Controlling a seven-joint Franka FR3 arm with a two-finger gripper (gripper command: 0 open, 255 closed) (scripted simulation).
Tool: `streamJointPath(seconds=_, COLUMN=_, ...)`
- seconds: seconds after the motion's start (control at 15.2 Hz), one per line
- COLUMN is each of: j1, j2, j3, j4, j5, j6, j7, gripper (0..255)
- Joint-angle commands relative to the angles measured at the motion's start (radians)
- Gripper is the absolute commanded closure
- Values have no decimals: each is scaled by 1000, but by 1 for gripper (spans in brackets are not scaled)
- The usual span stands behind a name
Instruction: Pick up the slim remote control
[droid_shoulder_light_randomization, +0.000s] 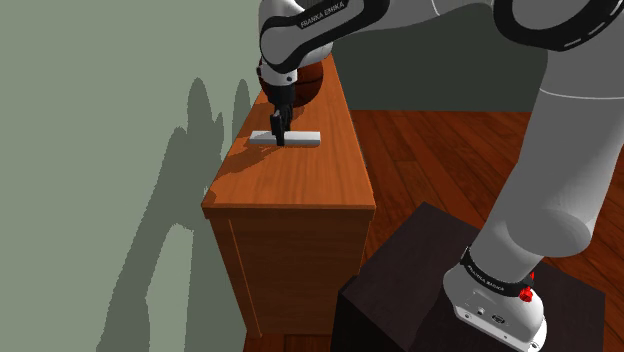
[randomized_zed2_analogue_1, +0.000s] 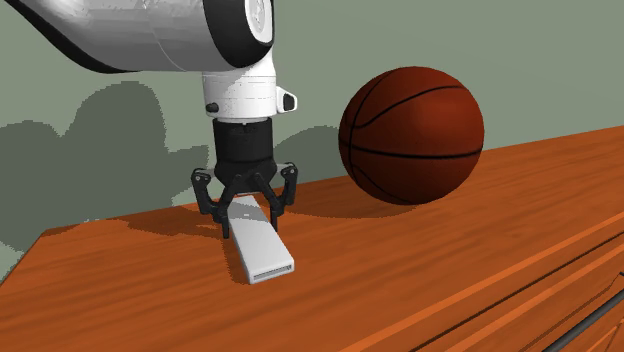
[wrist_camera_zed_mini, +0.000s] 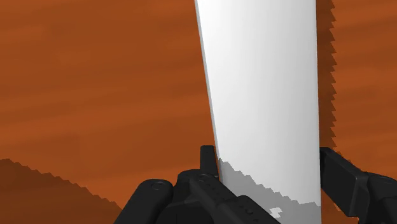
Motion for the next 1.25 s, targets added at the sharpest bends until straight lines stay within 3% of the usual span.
streamJointPath(seconds=0.0, j1=0, j2=1, j3=0, j4=-1, j5=0, j6=0, j7=1, gripper=255)
streamJointPath(seconds=1.19, j1=-1, j2=-32, j3=0, j4=160, j5=2, j6=-194, j7=1, gripper=255)
